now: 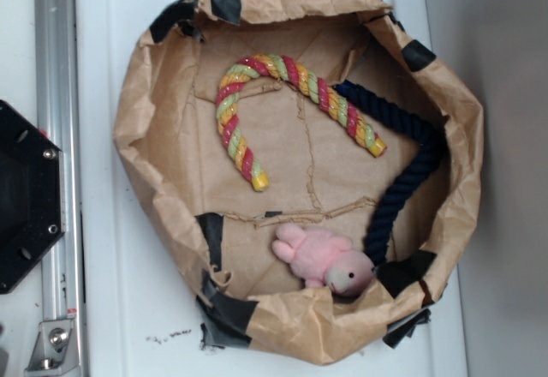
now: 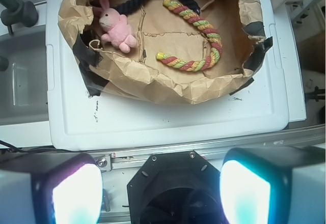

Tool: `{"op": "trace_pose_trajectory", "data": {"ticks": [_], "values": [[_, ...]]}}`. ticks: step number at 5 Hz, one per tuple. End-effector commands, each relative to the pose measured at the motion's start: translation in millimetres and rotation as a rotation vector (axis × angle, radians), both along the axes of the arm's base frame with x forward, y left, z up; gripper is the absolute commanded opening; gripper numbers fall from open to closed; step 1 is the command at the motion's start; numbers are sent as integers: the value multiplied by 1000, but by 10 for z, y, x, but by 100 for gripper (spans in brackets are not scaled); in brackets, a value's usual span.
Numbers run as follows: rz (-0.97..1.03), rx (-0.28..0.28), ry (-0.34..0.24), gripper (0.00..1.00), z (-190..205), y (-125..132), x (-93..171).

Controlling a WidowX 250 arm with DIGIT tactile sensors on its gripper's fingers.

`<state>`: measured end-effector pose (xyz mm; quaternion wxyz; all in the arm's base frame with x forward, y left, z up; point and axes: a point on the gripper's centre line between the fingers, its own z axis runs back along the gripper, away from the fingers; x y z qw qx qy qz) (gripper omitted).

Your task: Grab the multicolored rope.

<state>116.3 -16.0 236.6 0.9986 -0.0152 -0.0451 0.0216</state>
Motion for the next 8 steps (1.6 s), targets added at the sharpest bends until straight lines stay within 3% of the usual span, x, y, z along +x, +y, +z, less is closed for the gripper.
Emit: {"op": "trace_pose_trajectory", "data": {"ticks": [1, 2, 3, 4, 5, 6, 7, 8], "values": [[0, 0, 0, 100, 0, 0, 0], [250, -51, -20, 100, -259, 126, 500], [500, -57, -18, 100, -625, 282, 952], [667, 10, 25, 100, -1142, 486, 1395], [779, 57, 117, 100, -1679, 600, 1635], [879, 80, 106, 100, -1842, 697, 1626], [937, 105, 102, 100, -1813, 892, 1408], [885, 64, 74, 100, -1773, 1070, 1250]]}}
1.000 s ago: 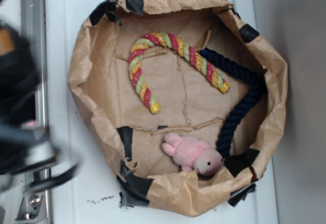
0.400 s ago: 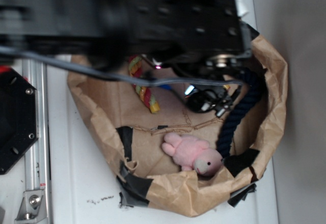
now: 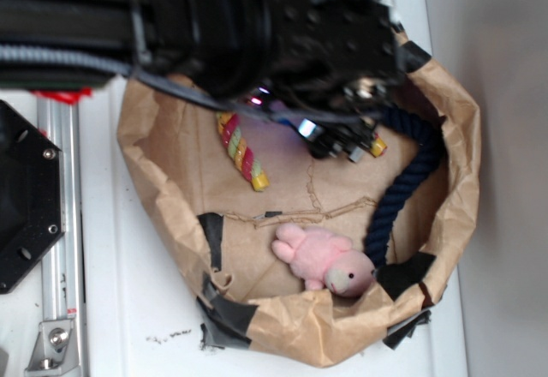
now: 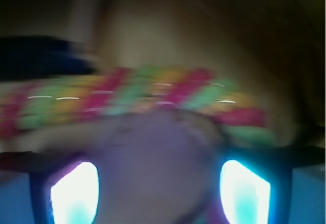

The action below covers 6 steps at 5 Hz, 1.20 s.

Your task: Grab the multicolored rope.

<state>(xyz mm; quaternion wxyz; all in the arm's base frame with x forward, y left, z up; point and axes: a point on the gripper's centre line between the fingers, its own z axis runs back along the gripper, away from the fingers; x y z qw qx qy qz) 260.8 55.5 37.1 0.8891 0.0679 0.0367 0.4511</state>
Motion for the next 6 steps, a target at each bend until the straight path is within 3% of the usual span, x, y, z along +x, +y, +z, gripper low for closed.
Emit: {"op": "trace_pose_trajectory", "data": {"ticks": [1, 4, 5, 6], "values": [[-61, -70, -105, 100, 168, 400, -193], [-61, -70, -105, 100, 168, 400, -193], [-99, -92, -162, 100, 33, 388, -319], [-152, -102, -173, 100, -196, 647, -394]]}}
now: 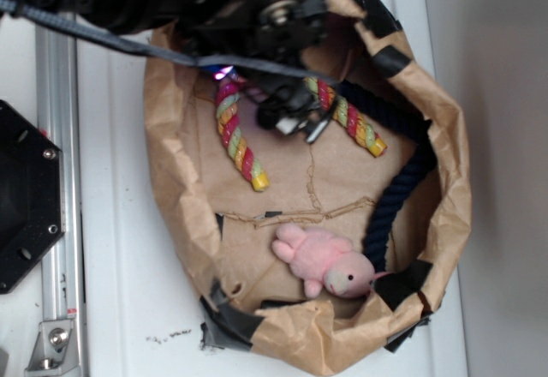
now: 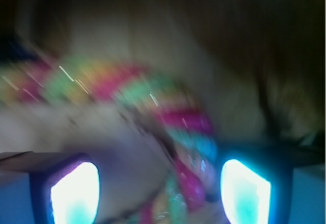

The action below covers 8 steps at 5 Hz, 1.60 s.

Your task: Grab the multicolored rope.

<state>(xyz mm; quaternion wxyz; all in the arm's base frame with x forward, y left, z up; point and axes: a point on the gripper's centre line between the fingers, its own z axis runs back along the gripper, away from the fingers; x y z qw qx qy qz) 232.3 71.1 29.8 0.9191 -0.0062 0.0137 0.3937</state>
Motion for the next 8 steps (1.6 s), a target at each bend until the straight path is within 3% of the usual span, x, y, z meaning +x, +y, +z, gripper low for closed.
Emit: {"op": "trace_pose_trajectory", "data": {"ticks": [1, 2, 4, 5, 6, 8], "values": [[-34, 8, -68, 0, -228, 551, -143], [-68, 48, -75, 0, -189, 478, -100], [-79, 134, -12, 0, -260, 376, -11], [-104, 142, -1, 0, -227, 317, 38], [-169, 131, -31, 0, -74, 151, 154], [-307, 83, -84, 0, 331, -336, 399]]}}
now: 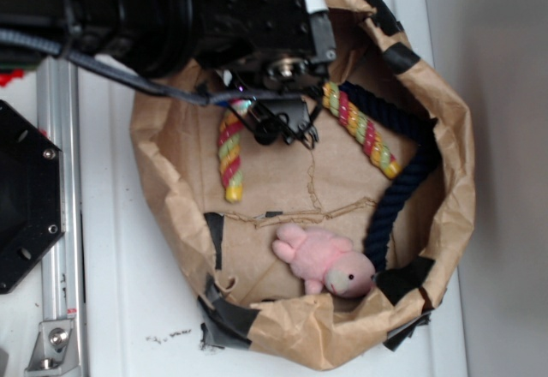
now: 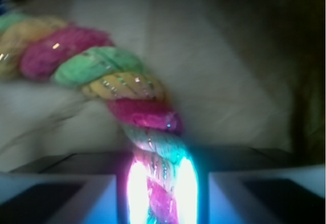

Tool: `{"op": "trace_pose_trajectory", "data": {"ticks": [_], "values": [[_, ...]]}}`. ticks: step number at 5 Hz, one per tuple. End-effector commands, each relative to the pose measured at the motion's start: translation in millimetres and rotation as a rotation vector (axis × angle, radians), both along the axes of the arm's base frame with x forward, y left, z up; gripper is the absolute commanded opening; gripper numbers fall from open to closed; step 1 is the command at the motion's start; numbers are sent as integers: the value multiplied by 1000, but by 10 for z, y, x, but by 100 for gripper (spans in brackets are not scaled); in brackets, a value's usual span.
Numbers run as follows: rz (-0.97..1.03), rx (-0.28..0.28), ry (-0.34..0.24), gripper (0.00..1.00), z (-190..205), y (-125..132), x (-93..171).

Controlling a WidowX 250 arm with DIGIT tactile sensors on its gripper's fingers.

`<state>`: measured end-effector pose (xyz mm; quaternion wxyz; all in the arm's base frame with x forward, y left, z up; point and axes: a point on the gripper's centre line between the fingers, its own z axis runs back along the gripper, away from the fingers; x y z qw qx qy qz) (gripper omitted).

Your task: Grab the multicolored rope.

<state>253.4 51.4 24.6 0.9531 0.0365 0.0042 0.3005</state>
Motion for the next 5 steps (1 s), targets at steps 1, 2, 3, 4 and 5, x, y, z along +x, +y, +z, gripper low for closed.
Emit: {"op": "trace_pose_trajectory", "data": {"ticks": [1, 2, 3, 4, 5], "values": [[-183, -17, -94, 0, 590, -207, 166], [-203, 28, -99, 0, 862, -175, 118], [-200, 57, -140, 0, 1132, -88, 27], [-230, 17, -179, 0, 1378, -49, -7], [-212, 28, -166, 0, 1386, -69, 7]]}}
